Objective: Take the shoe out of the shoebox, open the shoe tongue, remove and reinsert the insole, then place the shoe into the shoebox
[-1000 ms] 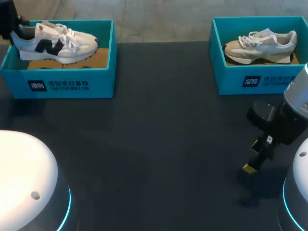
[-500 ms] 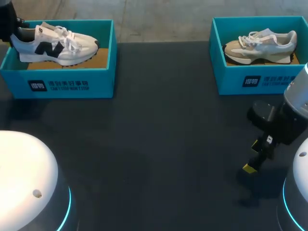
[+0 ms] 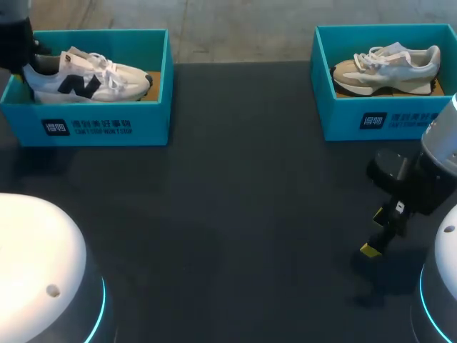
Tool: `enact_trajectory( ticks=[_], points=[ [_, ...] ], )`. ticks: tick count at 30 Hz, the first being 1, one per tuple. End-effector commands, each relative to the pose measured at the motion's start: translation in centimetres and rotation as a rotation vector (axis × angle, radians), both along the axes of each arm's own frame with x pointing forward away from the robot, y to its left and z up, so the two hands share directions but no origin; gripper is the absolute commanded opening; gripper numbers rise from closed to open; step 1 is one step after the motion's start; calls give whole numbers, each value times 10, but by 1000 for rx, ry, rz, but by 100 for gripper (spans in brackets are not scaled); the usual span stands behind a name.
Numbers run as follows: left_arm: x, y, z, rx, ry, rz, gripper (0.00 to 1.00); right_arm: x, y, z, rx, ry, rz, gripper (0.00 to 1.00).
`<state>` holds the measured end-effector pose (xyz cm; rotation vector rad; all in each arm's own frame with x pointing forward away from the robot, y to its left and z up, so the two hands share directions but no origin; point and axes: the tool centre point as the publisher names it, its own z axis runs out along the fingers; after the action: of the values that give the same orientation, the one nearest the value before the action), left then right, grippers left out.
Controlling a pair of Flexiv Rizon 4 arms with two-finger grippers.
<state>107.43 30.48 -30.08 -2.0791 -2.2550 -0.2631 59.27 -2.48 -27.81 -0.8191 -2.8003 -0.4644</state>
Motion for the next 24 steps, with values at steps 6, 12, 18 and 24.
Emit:
enact_trajectory(
  ticks=[6, 12, 18, 24],
  points=[
    [12, -5, -12, 5, 39, 18, 0, -1, 0, -1, 0, -2, 0, 100],
    [11, -8, -21, 11, 62, 13, 0, -1, 0, -1, 0, -2, 0, 100],
    [13, -8, -32, 21, 86, 38, 0, -1, 0, -1, 0, -2, 0, 100],
    [11, -4, -34, -7, 124, 53, 0, -1, 0, -1, 0, -2, 0, 100]
  ],
)
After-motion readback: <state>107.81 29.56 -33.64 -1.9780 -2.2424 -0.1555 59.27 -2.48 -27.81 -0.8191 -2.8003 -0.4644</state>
